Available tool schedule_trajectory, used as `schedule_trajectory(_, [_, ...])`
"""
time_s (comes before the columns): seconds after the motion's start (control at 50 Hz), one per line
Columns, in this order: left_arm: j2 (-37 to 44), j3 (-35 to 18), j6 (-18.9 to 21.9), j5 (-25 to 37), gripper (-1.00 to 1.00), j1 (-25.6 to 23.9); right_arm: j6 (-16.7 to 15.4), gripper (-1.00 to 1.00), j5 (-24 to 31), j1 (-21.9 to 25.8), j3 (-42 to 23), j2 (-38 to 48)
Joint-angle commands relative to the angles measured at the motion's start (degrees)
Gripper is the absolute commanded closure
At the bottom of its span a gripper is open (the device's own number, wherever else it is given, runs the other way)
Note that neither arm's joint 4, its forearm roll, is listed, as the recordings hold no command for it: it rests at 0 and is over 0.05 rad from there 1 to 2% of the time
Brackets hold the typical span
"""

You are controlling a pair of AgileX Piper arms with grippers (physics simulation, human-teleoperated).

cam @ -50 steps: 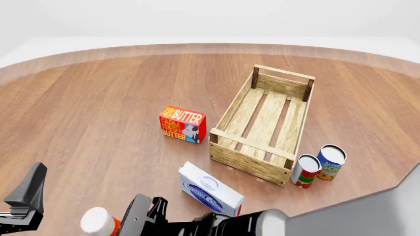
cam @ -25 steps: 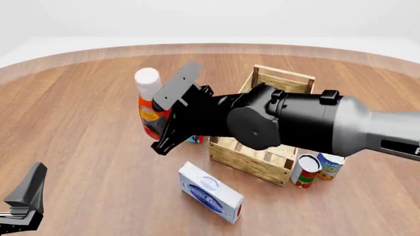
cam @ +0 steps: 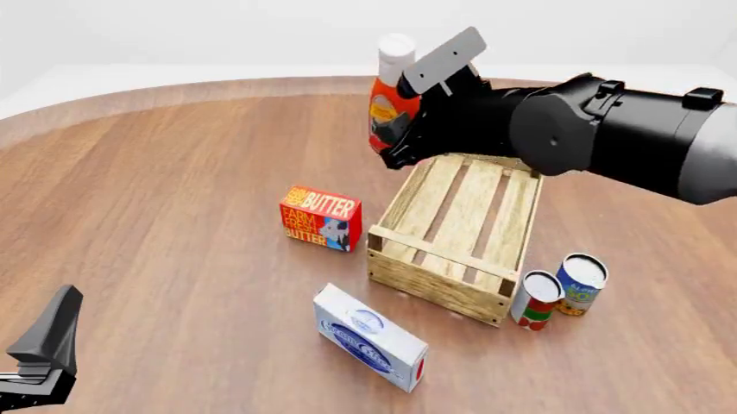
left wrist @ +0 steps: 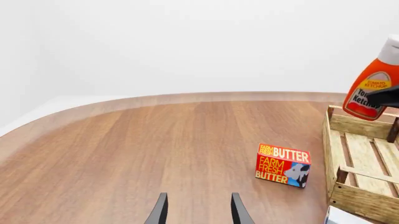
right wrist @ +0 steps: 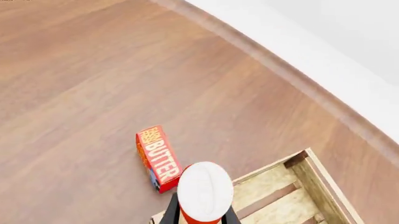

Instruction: Pick up the ketchup, and put it in the wooden tray.

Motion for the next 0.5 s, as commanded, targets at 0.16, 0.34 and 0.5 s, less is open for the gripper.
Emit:
schedule_trajectory(0.16, [0.0,0.0,0.0,0.0,-1.0,0.0,0.6,1.0,-4.8,-11.9,4.1,0.4])
schedule_trajectory(0.34, [0.0,0.0,0.0,0.0,-1.0,0.0,2.9,1.0,-9.0,-16.1,5.5,3.5])
schedule_trajectory(0.5, [0.0,0.0,0.0,0.0,-1.0,0.0,2.8,1.0,-12.1,-17.9,6.6,5.8])
